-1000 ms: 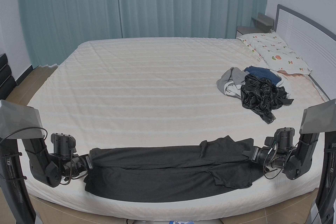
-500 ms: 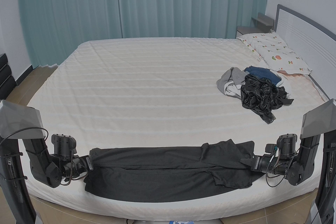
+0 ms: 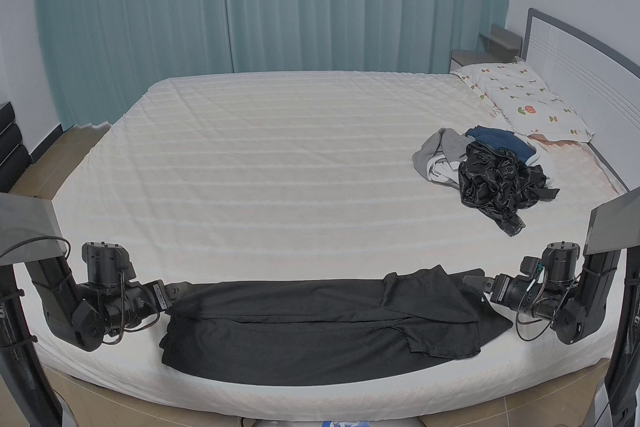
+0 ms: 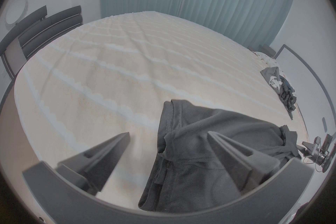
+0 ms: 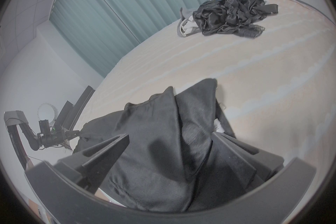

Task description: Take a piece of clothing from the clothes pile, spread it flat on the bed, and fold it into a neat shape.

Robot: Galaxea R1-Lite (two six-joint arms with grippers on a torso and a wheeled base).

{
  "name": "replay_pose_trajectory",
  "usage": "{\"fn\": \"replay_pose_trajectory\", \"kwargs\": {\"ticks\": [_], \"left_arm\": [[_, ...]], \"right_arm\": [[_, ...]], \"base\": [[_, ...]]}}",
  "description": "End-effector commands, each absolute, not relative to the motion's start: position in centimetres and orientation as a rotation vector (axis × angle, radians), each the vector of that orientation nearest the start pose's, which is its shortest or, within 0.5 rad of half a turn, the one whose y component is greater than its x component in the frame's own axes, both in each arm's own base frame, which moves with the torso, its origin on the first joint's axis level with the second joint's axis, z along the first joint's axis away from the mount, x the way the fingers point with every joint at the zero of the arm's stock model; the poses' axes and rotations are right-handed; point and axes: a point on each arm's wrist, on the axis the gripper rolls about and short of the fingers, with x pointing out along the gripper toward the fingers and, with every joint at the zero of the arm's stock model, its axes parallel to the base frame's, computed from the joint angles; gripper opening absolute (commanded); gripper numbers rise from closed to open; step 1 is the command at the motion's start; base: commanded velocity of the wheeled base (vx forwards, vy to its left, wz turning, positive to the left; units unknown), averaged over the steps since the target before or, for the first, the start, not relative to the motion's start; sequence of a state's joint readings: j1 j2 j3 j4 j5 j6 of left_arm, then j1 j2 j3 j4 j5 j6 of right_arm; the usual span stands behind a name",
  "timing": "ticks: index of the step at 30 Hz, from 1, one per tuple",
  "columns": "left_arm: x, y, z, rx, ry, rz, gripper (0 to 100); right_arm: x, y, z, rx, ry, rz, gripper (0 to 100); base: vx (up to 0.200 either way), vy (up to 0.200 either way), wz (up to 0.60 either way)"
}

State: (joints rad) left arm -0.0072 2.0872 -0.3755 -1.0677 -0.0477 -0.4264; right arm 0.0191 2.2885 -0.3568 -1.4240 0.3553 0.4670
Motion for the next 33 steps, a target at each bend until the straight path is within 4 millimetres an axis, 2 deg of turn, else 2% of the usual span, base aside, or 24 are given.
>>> {"fn": "replay_pose_trajectory", "kwargs": {"ticks": [1,4,6,9,23,24,30,33], "left_arm": [[30.0,-0.2,1.9,-0.514,0.597,0.091,100],[31.0,-0.3,0.8,-0.551,0.613,0.089,100],[32.0,-0.3,-0.9,-0.557,0.652,0.081,100],[32.8,-0.2,-1.6,-0.570,0.675,0.069,100],[34.3,0.2,-3.0,-0.599,0.734,0.051,100],[34.4,0.2,-3.2,-0.606,0.736,0.052,0],[34.4,0.6,-2.9,-0.655,0.723,0.076,0],[34.3,0.8,-2.9,-0.690,0.720,0.096,0]], "right_arm": [[30.2,1.2,-1.4,0.554,0.568,0.238,100],[30.4,1.1,-1.8,0.558,0.570,0.233,100],[30.7,0.5,-2.1,0.575,0.572,0.209,100],[31.4,0.3,-2.2,0.602,0.572,0.195,100],[32.2,-0.6,-2.7,0.640,0.592,0.161,100],[32.3,-0.6,-2.7,0.647,0.589,0.161,100],[32.8,-0.7,-2.6,0.687,0.583,0.154,100],[33.6,-0.4,-3.2,0.691,0.606,0.152,100]], "base": [[0.000,0.000,0.00],[0.000,0.000,0.00],[0.000,0.000,0.00],[0.000,0.000,0.00],[0.000,0.000,0.00],[0.000,0.000,0.00],[0.000,0.000,0.00],[0.000,0.000,0.00]]}}
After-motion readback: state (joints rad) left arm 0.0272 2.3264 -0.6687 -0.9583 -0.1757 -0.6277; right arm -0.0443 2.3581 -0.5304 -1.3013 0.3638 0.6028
